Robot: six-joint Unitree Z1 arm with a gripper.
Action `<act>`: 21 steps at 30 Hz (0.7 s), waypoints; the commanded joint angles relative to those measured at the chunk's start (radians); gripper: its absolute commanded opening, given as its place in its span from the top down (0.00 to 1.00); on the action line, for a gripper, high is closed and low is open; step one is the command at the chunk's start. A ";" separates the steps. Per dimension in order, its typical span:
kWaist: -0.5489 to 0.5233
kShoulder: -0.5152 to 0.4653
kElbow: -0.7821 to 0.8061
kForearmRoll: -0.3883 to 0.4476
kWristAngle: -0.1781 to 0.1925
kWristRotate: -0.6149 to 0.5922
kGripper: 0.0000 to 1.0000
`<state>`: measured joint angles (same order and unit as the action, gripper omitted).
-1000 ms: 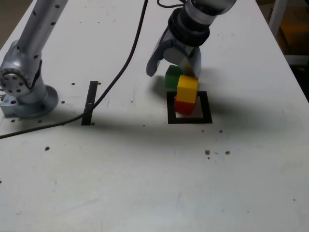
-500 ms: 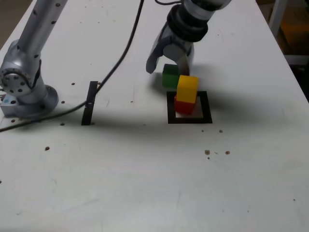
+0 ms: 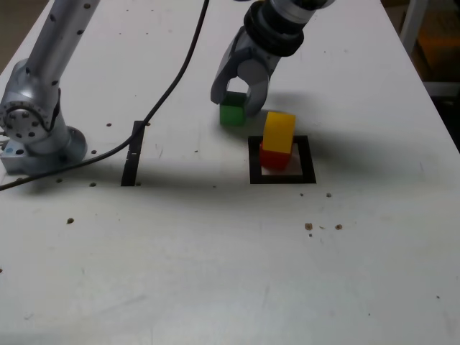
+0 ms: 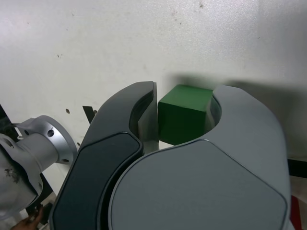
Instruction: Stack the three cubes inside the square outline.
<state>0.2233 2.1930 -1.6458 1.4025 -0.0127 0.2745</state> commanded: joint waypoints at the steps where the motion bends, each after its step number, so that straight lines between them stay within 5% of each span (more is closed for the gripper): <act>1: 0.001 0.002 -0.009 0.014 0.002 -0.003 0.99; 13: -0.007 -0.017 -0.004 0.018 0.023 -0.012 0.99; 17: -0.007 -0.092 0.038 -0.033 -0.002 -0.017 0.84; 21: -0.007 -0.166 0.078 -0.046 -0.020 -0.023 0.44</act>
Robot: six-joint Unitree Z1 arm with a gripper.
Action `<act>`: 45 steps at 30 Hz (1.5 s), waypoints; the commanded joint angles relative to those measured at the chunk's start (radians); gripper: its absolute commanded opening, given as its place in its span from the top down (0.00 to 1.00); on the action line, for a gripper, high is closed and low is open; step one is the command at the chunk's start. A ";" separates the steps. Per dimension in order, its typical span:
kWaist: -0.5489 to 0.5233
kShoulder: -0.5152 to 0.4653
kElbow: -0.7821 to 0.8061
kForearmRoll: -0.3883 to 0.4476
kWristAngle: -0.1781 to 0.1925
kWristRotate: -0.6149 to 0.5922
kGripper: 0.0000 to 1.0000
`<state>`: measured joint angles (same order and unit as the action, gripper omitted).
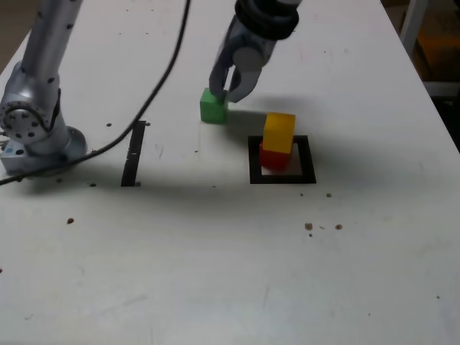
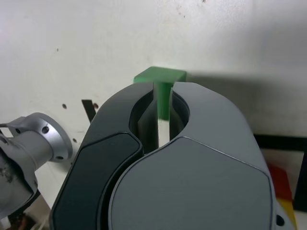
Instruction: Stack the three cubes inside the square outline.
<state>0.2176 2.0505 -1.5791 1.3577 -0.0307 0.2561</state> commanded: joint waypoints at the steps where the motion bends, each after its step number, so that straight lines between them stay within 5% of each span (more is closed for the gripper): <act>1: -0.001 -0.034 0.018 -0.002 -0.002 -0.007 0.36; 4: 0.000 -0.076 0.061 -0.003 0.016 -0.021 0.02; 5: 0.003 -0.088 0.080 -0.002 0.027 -0.023 0.00; 8: 0.014 -0.115 0.133 -0.003 0.061 -0.018 0.00; 13: 0.028 -0.137 0.182 -0.024 0.066 0.014 0.00; 21: 0.082 -0.171 0.248 -0.109 -0.040 0.099 0.00; 26: 0.087 -0.174 0.277 -0.159 -0.061 0.107 0.00; 45: 0.108 -0.060 0.297 -0.256 0.003 0.147 0.08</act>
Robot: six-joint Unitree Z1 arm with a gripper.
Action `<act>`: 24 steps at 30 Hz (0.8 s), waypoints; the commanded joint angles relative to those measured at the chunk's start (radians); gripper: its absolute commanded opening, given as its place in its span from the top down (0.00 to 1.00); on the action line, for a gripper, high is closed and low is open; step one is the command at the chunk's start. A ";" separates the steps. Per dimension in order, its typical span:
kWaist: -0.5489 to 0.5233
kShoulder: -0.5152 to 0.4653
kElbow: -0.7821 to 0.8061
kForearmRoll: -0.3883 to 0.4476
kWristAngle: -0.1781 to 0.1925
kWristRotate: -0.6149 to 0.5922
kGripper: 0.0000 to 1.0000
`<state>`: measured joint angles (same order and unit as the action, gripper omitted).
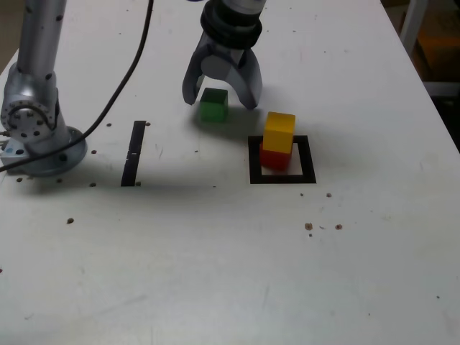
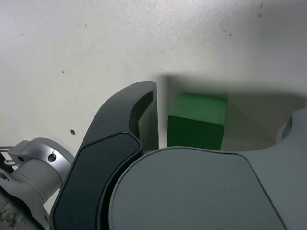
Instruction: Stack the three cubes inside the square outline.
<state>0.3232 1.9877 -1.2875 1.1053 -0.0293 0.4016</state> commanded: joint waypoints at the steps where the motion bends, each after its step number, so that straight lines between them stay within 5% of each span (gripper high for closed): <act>1: 0.002 0.003 0.009 -0.008 0.002 0.003 0.10; 10: -0.001 -0.003 0.055 -0.069 -0.008 0.005 0.32; 24: 0.004 -0.029 0.079 -0.124 -0.023 -0.001 0.80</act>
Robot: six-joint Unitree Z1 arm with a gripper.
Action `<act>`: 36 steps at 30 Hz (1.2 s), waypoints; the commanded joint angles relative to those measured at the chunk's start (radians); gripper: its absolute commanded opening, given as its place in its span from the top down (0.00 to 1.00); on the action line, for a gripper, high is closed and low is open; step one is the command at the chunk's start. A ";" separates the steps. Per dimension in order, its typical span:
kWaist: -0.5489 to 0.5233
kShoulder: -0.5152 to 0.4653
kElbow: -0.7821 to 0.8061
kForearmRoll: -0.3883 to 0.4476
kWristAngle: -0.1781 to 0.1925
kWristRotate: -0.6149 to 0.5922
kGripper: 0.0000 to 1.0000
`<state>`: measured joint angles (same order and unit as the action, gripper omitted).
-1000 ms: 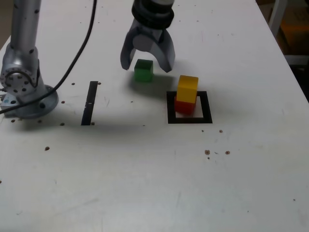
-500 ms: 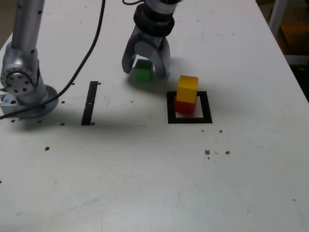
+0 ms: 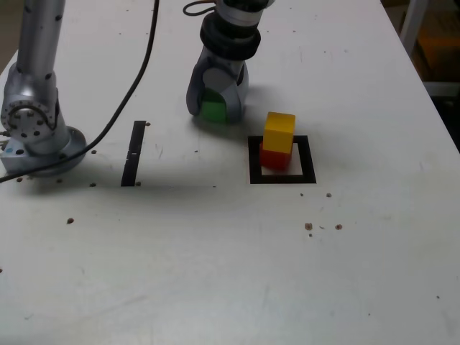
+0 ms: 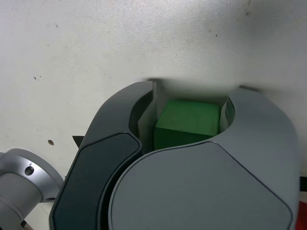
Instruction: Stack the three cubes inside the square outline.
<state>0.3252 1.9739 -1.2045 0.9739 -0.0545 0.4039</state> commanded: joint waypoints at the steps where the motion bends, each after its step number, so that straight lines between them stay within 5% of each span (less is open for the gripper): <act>1: 0.002 -0.021 -0.009 0.015 0.002 -0.005 0.81; 6: -0.006 -0.068 -0.073 0.118 0.021 -0.034 0.84; 12: -0.034 -0.107 -0.264 0.369 0.084 -0.089 0.84; 19: -0.096 -0.126 -0.594 0.629 0.088 -0.129 0.84; 36: -0.369 -0.051 -0.686 0.666 0.019 -0.344 0.84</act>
<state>-0.0296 1.9020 -1.8892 1.6198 -0.0297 0.0666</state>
